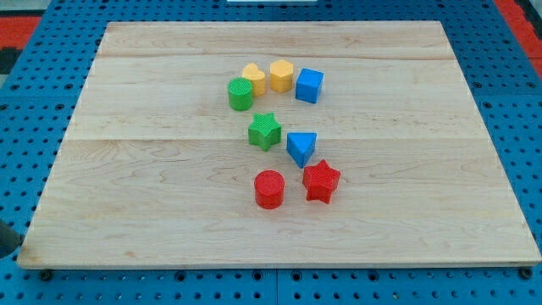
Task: Push green star into blue triangle
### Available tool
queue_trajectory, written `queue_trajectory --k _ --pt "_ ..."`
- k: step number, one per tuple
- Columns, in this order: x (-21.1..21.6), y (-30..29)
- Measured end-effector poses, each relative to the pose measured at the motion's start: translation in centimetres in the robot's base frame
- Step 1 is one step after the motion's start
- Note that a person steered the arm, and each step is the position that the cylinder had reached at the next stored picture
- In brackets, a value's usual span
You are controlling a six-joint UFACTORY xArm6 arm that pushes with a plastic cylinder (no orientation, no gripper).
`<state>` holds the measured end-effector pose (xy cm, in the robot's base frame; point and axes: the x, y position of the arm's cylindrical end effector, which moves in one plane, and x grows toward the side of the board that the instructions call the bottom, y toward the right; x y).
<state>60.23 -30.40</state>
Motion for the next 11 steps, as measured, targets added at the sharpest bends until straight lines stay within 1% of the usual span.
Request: queue_trajectory --k 2,8,9,11 --pt "-0.7 0.0" --pt "-0.7 0.0" --pt "-2.1 -0.1" --pt "-3.3 0.0"
